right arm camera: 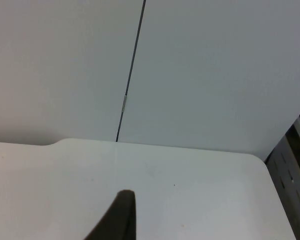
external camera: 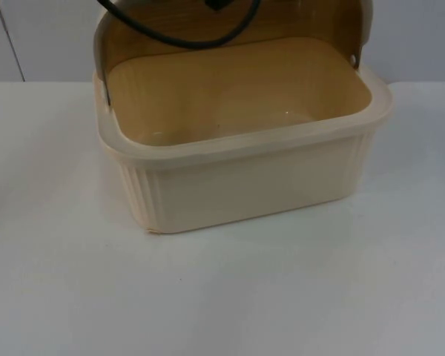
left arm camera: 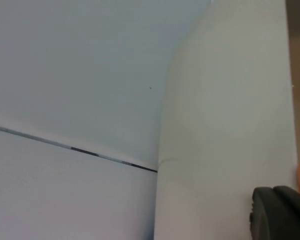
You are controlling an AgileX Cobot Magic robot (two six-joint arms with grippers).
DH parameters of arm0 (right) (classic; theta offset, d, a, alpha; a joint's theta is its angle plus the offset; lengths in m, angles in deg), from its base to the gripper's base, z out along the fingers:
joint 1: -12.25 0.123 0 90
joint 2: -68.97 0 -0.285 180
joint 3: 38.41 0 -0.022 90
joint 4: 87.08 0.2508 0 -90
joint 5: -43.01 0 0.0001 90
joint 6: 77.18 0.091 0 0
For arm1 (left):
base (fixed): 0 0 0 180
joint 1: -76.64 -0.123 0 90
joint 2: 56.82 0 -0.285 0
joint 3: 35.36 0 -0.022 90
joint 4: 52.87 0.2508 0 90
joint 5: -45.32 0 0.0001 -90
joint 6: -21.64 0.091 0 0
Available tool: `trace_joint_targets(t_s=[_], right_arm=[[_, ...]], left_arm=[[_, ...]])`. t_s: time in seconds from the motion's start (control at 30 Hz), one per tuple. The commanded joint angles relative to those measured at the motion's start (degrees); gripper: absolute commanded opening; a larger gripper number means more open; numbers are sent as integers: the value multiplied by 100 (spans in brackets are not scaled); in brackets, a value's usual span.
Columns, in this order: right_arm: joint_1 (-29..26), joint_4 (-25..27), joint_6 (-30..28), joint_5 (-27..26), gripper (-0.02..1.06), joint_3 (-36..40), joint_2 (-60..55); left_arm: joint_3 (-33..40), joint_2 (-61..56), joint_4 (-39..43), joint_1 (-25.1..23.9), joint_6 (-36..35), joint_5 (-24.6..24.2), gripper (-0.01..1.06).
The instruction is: Open the box lid with the left hand, place the block into the box with the right hand, then close the box lid with the left hand.
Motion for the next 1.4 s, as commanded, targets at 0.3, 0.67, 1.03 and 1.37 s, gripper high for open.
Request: trace_joint_targets(t_s=[0.3, 0.67, 1.03, 1.37], right_arm=[[-34, -30, -1, -3, 105, -39, 18], [295, -204, 15, -2, 105, -39, 18], [520, -442, 300, 8, 105, -39, 18], [520, -454, 411, 106, 105, -39, 154]], left_arm=[[38, -29, -31, 232, -824, -398, 0], [838, -224, 359, 436, -1006, -226, 0], [3344, -1107, 657, 1060, -1015, 1926, 0], [4199, -1629, -259, 1603, -1119, 3385, 0]])
